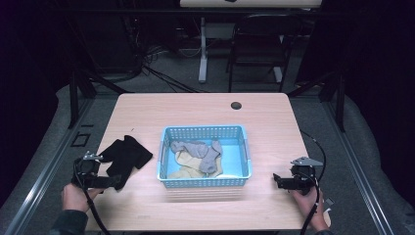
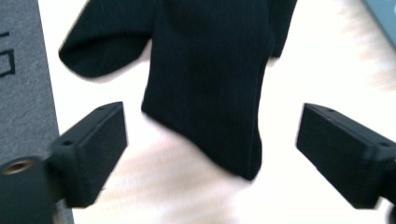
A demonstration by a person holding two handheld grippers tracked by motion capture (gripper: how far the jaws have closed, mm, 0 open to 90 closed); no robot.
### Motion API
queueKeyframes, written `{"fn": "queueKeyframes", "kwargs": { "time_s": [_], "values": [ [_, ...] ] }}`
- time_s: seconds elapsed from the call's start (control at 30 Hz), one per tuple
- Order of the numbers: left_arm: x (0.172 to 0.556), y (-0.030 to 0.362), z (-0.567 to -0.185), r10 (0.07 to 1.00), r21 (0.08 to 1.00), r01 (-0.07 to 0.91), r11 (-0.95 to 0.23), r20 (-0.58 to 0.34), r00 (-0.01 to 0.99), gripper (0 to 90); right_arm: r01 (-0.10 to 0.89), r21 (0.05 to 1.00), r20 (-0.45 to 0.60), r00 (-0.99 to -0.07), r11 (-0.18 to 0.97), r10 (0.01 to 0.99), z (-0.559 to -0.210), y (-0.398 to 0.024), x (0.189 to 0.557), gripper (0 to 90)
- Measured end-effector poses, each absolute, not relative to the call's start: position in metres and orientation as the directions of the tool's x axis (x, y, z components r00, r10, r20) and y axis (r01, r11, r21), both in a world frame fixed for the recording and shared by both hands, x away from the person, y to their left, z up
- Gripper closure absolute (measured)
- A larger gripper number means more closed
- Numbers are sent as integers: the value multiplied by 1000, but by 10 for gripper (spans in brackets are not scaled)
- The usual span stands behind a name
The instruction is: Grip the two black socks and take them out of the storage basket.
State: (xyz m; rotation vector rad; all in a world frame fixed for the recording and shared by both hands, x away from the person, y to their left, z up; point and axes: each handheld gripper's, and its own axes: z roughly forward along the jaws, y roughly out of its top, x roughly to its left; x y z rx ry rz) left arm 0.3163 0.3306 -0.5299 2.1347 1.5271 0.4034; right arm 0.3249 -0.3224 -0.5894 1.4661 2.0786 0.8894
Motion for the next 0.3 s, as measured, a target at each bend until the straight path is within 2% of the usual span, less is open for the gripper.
{"fn": "queueKeyframes", "kwargs": {
  "time_s": [0.13,0.3],
  "values": [
    [316,336,-538,945,516,822,-242,-65,319,32,656,719,8,-339,230,941,-589,-323,325,31],
    [317,337,-539,948,517,825,-228,-75,309,20,655,720,8,-338,230,941,-589,-322,325,31]
  ]
}}
